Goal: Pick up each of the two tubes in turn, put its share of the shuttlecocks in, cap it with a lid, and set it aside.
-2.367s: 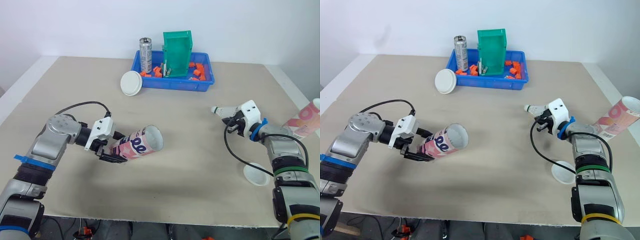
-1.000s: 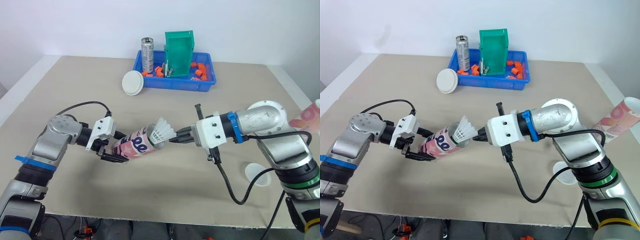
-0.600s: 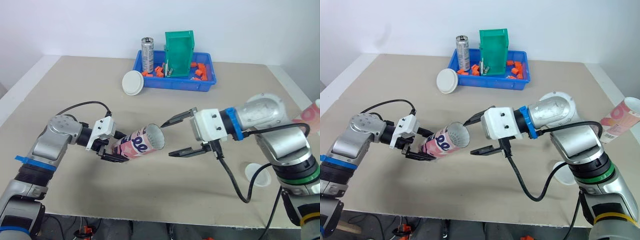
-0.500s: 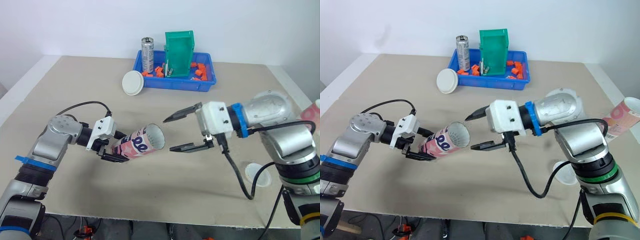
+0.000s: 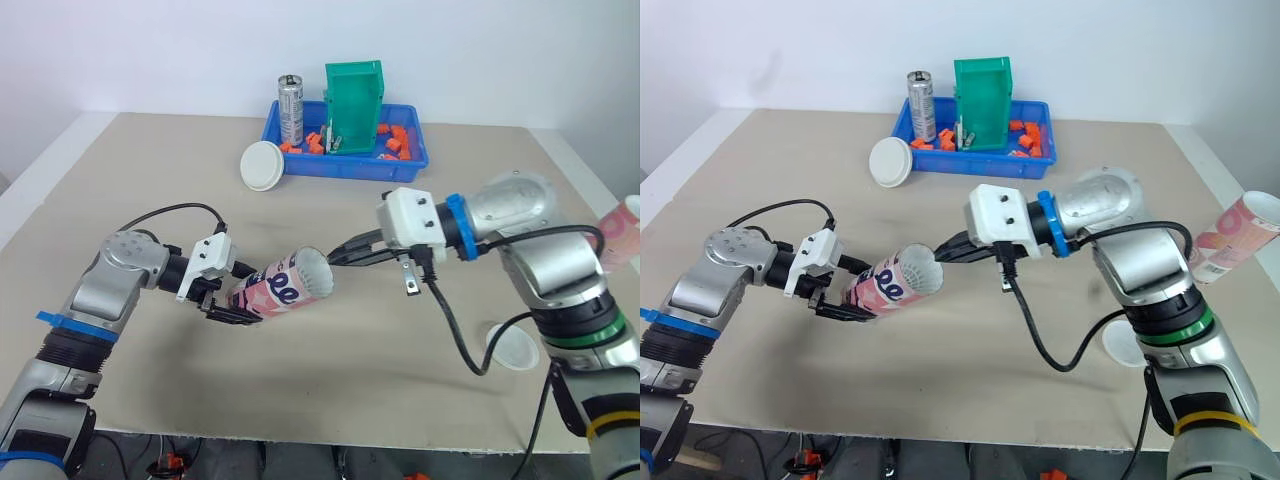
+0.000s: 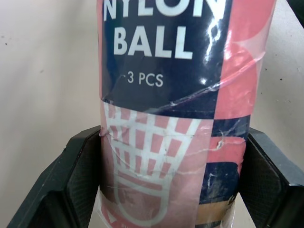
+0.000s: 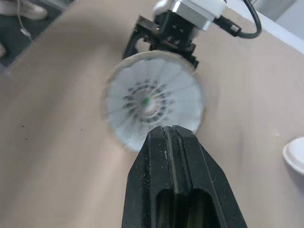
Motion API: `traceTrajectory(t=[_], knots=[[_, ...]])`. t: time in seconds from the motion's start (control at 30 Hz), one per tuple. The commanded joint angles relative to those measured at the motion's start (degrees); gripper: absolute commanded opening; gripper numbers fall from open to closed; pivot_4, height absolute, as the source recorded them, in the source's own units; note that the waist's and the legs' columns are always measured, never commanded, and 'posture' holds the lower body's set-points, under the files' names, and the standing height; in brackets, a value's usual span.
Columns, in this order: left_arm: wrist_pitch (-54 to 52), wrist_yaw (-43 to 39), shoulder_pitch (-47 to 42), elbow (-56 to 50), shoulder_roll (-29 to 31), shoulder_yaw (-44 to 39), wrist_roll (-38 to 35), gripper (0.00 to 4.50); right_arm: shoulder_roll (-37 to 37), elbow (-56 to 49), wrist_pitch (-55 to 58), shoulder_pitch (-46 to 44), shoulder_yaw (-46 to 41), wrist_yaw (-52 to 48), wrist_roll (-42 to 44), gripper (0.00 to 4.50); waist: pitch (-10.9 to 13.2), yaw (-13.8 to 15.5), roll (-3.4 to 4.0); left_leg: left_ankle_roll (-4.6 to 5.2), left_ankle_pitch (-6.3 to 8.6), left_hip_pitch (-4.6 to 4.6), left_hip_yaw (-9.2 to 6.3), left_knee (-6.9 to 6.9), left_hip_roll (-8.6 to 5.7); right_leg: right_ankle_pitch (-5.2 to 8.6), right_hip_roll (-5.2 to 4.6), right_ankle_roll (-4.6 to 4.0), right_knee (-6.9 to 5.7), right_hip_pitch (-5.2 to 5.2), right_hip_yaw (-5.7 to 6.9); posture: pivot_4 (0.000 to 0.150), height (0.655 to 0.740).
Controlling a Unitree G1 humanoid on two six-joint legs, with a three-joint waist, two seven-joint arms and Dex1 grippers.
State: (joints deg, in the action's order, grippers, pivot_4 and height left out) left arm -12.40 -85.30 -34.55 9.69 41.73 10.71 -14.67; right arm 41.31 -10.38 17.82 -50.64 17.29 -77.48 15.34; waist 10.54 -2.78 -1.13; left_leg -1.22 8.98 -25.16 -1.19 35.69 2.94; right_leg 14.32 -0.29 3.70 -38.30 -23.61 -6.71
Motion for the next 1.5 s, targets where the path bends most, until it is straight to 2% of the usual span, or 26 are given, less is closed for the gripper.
traceTrajectory(t=[0.03,0.23,0.4,0.53,0.83,1.1,1.33,1.5], knots=[[0.2,0.3,-1.0,-1.2,0.6,-1.4,-0.7,3.83,-1.3,1.0,-3.1,-2.7,2.6,-3.1,-1.9,0.06,0.0,0.0,0.0,0.0,0.0,0.0,0.0,0.0,0.0,0.0,0.0,0.0,0.0,0.0,0.0,0.15,0.7362],[0.0,0.5,-1.0,-1.4,0.7,-1.5,-0.7,3.83,-6.1,5.6,-7.8,-5.6,8.6,-5.9,-6.4,0.06,0.0,0.0,0.0,0.0,0.0,-0.03,-0.02,-0.05,0.0,0.0,0.0,0.06,-0.01,-0.02,0.04,0.15,0.7362],[-0.3,0.9,-0.9,-1.7,0.6,-1.6,-1.0,3.83,-13.1,12.9,-10.7,-9.5,13.8,-3.9,-13.1,0.06,0.0,0.0,-0.02,-0.02,-0.01,-0.03,0.01,-0.04,0.02,0.04,0.03,-0.03,-0.33,-0.2,0.04,0.15,0.7362],[-0.4,1.1,-0.5,-2.0,0.7,-1.6,-1.0,3.83,-15.2,13.5,-10.9,-9.7,14.3,-4.8,-13.6,0.06,0.0,0.2,-0.03,-0.03,-0.02,-0.05,-0.11,-0.01,0.01,0.26,0.07,-0.16,-0.77,-0.34,0.11,0.15,0.7362],[-0.4,1.1,-0.6,-2.1,0.8,-1.6,-1.1,3.83,-18.1,15.5,-10.6,-11.1,13.6,-5.9,-14.3,0.06,0.0,0.1,-0.03,-0.04,-0.02,-0.04,-0.15,-0.02,0.04,0.25,0.11,-0.2,-0.79,-0.35,0.14,0.15,0.7362],[-0.6,1.6,-0.2,-2.8,0.9,-1.7,-1.4,3.83,-12.0,12.9,-3.3,-14.2,1.7,-12.3,-1.5,0.06,0.0,0.2,-0.05,-0.05,-0.03,-0.1,-0.22,-0.01,0.01,0.26,0.08,-0.21,-0.79,-0.32,0.16,0.15,0.7362],[-2.0,3.3,0.3,-3.3,-0.6,-3.9,-4.9,3.83,-0.3,8.3,-2.0,-9.3,-3.2,-14.2,1.5,0.06,0.0,0.1,-0.05,-0.05,-0.02,-0.11,-0.29,-0.07,0.0,0.38,0.09,-0.25,-0.79,-0.34,0.25,0.15,0.7362],[-2.1,7.3,1.3,-2.9,-7.5,-8.4,-11.4,3.83,8.6,6.3,0.5,-3.5,-11.1,-9.5,2.1,0.06,0.0,0.1,-0.05,-0.05,-0.02,-0.11,-0.29,-0.09,0.01,0.39,0.08,-0.25,-0.8,-0.36,0.26,0.15,0.7362]])
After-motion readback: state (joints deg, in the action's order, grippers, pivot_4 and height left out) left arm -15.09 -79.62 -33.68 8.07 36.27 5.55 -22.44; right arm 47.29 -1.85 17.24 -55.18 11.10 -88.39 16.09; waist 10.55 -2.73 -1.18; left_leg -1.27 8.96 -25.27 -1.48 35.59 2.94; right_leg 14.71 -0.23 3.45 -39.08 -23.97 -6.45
